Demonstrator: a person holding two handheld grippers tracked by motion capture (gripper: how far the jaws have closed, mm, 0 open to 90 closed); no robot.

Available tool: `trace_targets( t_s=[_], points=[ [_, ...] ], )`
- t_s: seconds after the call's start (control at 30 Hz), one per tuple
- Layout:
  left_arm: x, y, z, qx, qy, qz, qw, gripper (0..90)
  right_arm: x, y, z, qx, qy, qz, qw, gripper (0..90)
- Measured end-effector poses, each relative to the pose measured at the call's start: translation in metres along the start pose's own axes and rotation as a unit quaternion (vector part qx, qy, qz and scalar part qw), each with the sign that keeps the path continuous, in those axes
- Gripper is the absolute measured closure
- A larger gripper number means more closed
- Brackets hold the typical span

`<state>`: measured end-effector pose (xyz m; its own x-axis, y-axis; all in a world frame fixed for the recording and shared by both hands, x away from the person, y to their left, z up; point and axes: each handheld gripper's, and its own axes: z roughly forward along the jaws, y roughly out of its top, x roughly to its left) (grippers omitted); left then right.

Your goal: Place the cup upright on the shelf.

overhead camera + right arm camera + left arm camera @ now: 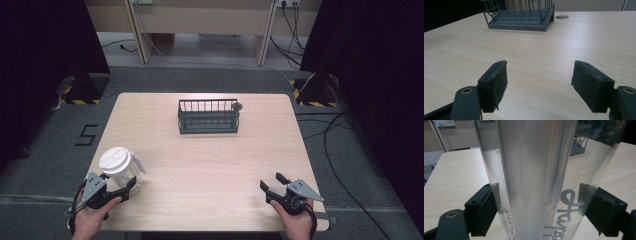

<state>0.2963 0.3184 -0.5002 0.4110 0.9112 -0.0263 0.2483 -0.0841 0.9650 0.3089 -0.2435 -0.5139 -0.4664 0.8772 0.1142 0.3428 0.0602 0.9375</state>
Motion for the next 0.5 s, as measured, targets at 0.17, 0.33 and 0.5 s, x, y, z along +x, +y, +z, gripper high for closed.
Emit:
trace_targets(
  t_s=[0.17,0.33,0.5],
  points=[
    [-0.001,0.004,0.003,0.000,-0.003,0.002,1.0000,17.3,0.000,0.000,0.000,0.002,0.000,0.002,1.0000,29.0],
    [-0.004,0.013,0.010,-0.004,-0.008,0.007,0.9999,17.4,0.000,0.000,0.000,0.002,0.000,0.000,1.0000,29.1],
    [-0.008,0.021,0.019,-0.009,-0.015,0.010,0.9998,17.4,0.000,0.000,0.000,-0.001,0.000,0.001,1.0000,29.1]
  ],
)
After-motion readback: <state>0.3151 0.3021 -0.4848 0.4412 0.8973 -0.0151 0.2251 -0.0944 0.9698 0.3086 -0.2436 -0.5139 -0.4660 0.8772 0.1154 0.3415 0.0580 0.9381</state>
